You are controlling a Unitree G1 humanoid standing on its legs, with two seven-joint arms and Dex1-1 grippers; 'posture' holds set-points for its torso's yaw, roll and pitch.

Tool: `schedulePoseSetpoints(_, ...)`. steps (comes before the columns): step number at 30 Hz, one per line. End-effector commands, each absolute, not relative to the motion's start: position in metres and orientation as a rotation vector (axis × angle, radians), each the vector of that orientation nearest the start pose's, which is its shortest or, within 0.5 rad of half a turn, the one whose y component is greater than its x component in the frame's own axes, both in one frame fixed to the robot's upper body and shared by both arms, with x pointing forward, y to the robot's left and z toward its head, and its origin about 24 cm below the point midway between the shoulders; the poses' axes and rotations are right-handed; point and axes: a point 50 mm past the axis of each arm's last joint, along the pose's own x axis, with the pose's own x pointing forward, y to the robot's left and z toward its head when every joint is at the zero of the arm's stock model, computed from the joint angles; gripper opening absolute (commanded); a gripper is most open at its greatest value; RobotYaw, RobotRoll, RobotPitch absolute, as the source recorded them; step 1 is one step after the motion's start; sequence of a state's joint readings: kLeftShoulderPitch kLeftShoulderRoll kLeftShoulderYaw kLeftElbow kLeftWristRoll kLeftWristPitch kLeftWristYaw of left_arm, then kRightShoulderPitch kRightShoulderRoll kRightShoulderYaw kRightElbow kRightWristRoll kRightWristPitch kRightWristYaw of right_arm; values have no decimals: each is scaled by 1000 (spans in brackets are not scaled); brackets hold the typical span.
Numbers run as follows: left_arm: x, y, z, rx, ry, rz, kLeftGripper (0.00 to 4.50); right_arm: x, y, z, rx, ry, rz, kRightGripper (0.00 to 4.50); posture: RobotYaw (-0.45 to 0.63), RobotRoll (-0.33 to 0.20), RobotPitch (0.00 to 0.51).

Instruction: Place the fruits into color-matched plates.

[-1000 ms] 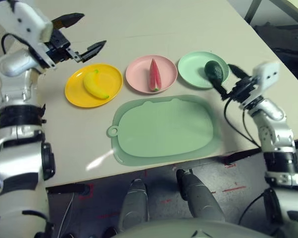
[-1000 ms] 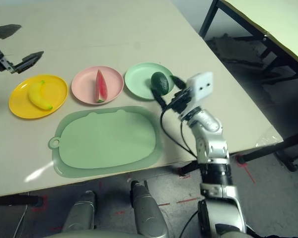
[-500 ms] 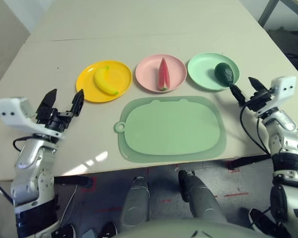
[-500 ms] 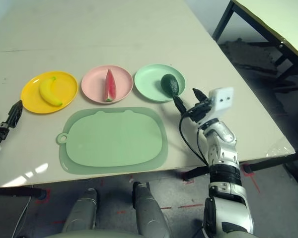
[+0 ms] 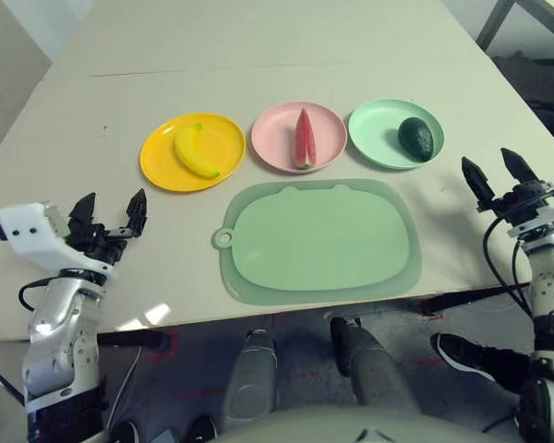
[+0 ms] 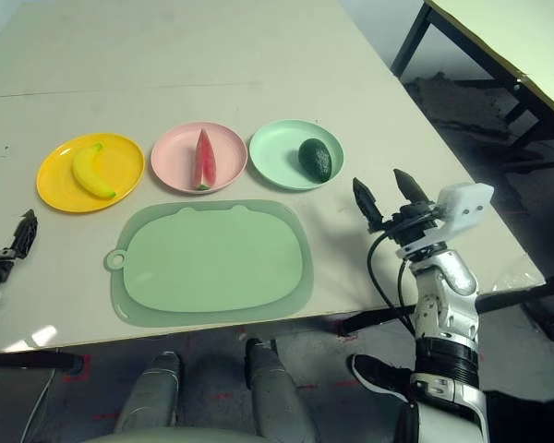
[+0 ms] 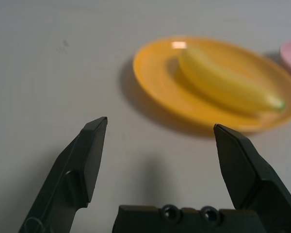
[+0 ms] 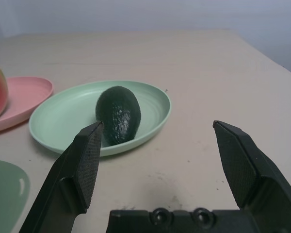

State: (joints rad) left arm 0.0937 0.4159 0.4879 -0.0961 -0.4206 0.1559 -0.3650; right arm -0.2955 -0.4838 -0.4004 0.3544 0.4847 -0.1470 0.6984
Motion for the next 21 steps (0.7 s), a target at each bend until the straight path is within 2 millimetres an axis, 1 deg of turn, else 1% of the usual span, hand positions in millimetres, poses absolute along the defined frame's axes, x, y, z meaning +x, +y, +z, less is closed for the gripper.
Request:
schedulePoseSetpoints(1,206,318,84,30,-10,78,4472,280,-306,111,0,-265,264,4500,32,0,247)
schedulePoseSetpoints(3,205,324,85,38,-11,85,4472,280,-303,107,-4,-255,272,4500,41,0,249)
schedulePoseSetpoints(8,199,336,95,70,-40,116,4472,280,-302,100,-3,-231,290,4500,57,0,254)
schedulePoseSetpoints(14,198,335,101,101,-52,102,4472,283,-304,99,-1,-234,282,4500,62,0,272)
schedulePoseSetpoints(21,199,335,106,141,-49,87,4472,277,-310,99,-12,-227,268,4500,50,0,286)
